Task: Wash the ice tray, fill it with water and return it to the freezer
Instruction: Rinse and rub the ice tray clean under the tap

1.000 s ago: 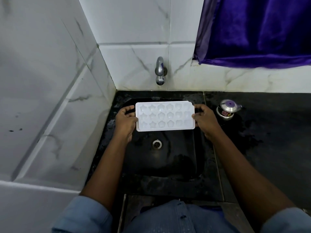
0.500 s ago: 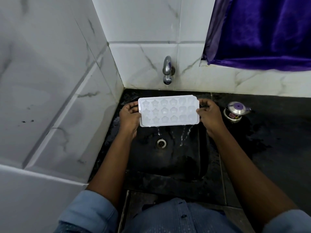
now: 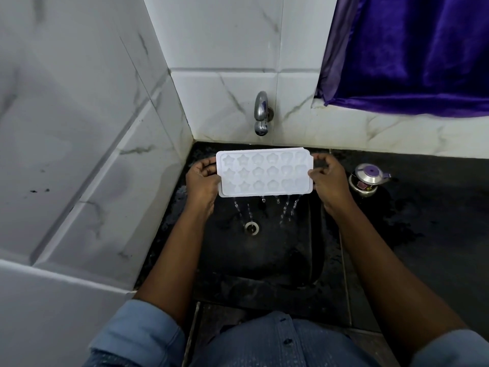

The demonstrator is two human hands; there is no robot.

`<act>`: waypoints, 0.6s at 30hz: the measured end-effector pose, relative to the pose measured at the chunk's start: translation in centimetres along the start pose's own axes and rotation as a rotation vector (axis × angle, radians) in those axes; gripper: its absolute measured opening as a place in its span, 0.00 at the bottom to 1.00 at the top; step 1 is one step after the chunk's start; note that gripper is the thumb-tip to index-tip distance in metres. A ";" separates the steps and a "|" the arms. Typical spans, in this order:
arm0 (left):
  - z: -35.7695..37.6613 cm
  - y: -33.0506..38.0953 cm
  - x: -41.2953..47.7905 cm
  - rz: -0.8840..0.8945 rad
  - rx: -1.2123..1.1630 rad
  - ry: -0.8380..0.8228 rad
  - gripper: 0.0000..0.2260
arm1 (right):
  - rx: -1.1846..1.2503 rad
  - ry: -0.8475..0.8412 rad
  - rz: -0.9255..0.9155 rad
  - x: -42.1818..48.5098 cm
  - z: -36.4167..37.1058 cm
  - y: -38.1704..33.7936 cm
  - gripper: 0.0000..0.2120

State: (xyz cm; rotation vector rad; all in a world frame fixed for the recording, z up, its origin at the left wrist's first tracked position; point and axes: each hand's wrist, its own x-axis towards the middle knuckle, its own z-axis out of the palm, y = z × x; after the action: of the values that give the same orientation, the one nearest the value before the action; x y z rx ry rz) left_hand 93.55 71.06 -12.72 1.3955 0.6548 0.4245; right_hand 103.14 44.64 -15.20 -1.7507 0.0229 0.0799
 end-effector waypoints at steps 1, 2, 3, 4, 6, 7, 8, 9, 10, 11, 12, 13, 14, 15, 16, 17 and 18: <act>0.0 -0.1 0.2 0.000 0.001 0.001 0.24 | -0.001 0.002 -0.008 0.1 0.1 -0.1 0.16; -0.1 -0.1 0.3 0.001 0.003 0.002 0.24 | 0.000 0.005 -0.018 0.2 0.2 -0.2 0.16; -0.2 -0.2 0.5 0.002 0.003 0.002 0.24 | -0.001 0.008 -0.028 0.2 0.3 -0.3 0.17; -0.3 -0.3 0.7 0.003 0.005 0.003 0.24 | -0.001 0.013 -0.038 0.3 0.4 -0.4 0.17; -0.5 -0.3 1.0 0.010 0.004 0.004 0.25 | -0.003 0.022 -0.051 0.5 0.5 -0.5 0.18; -0.5 -0.2 1.0 0.015 0.003 0.003 0.25 | -0.005 0.024 -0.053 0.4 0.5 -0.7 0.18; -0.6 -0.1 1.0 0.020 0.003 -0.001 0.24 | -0.006 0.025 -0.057 0.5 0.6 -0.7 0.18; -0.6 0.0 1.0 0.025 0.001 -0.006 0.24 | -0.011 0.025 -0.064 0.4 0.7 -0.8 0.19; -0.7 0.1 1.1 0.032 -0.003 -0.012 0.25 | -0.016 0.025 -0.075 0.4 0.8 -0.7 0.19; -0.8 0.1 1.1 0.038 -0.009 -0.016 0.25 | -0.023 0.027 -0.084 0.4 0.8 -0.7 0.19; -0.9 0.1 1.1 0.044 -0.011 -0.020 0.24 | -0.025 0.030 -0.093 0.4 0.9 -0.7 0.18; -1.0 0.2 1.1 0.052 -0.009 -0.022 0.24 | -0.026 0.032 -0.105 0.3 0.9 -0.6 0.18; -1.1 0.1 1.2 0.060 -0.005 -0.022 0.24 | -0.026 0.035 -0.114 0.3 1.0 -0.5 0.17; -1.2 0.1 1.2 0.068 -0.001 -0.023 0.23 | -0.025 0.037 -0.121 0.2 1.0 -0.5 0.17; -1.2 0.1 1.2 0.073 0.002 -0.021 0.23 | -0.026 0.042 -0.129 0.1 1.1 -0.5 0.17; -1.3 0.0 1.2 0.079 0.001 -0.021 0.23 | -0.025 0.044 -0.139 0.0 1.1 -0.6 0.17; -1.3 0.0 1.2 0.086 0.002 -0.022 0.22 | -0.025 0.046 -0.150 0.0 1.1 -0.6 0.17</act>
State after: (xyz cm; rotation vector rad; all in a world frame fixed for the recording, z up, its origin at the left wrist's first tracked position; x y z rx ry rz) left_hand 93.61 72.85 -13.02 1.4321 0.5793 0.4761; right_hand 103.13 45.82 -14.76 -1.7737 -0.0763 -0.0697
